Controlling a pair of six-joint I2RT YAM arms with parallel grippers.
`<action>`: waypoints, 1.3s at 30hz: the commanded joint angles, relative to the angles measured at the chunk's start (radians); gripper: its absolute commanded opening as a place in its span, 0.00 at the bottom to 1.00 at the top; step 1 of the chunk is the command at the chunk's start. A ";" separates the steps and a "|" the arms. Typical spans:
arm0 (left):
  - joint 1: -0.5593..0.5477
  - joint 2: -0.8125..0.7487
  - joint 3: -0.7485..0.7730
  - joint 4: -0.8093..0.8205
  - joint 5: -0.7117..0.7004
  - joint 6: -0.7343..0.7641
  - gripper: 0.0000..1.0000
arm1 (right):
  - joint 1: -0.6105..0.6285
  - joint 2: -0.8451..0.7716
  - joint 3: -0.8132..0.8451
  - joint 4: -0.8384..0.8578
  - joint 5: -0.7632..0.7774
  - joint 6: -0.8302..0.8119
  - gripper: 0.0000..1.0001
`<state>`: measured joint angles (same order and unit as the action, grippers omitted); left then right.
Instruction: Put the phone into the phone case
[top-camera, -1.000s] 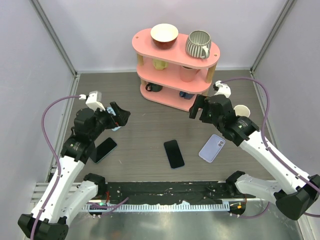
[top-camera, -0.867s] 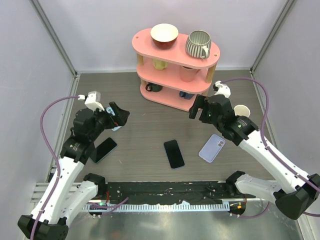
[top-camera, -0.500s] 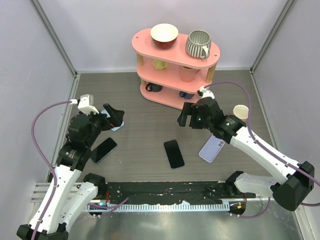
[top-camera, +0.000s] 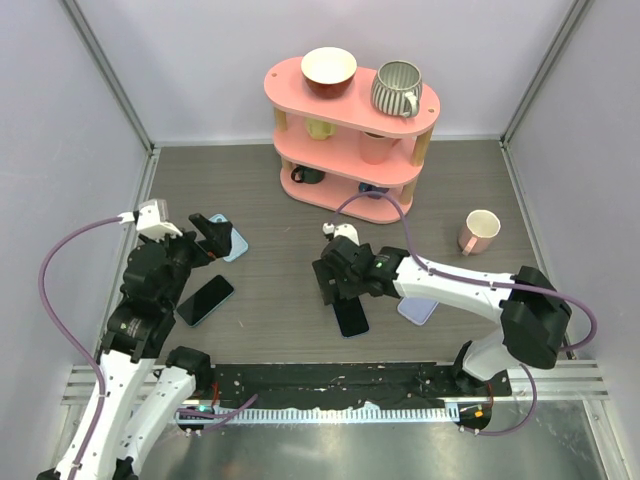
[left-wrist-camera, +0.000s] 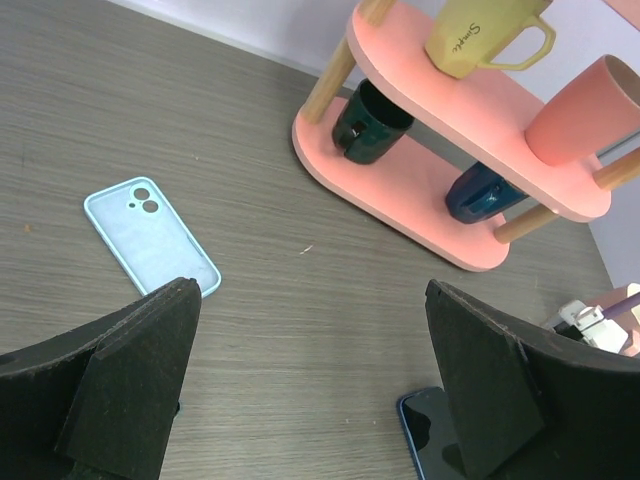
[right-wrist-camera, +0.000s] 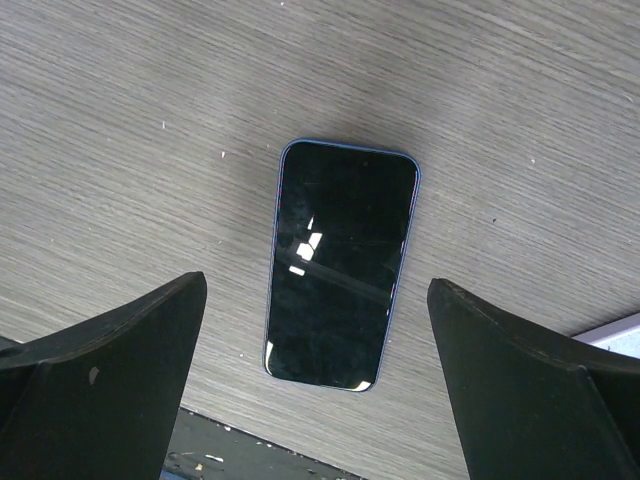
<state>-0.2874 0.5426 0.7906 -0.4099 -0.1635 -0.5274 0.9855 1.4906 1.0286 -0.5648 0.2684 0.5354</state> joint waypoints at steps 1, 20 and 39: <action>0.004 -0.007 0.007 0.016 -0.024 0.000 1.00 | 0.005 -0.003 0.039 0.005 -0.018 -0.072 0.98; -0.024 -0.010 0.012 0.000 -0.045 0.001 1.00 | 0.005 0.109 0.057 -0.039 -0.114 -0.164 0.96; -0.041 -0.027 0.012 -0.001 -0.039 -0.002 1.00 | 0.005 0.080 -0.033 -0.004 -0.018 -0.078 0.96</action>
<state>-0.3176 0.5251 0.7906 -0.4313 -0.1909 -0.5270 0.9882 1.6276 1.0092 -0.5991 0.2085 0.4255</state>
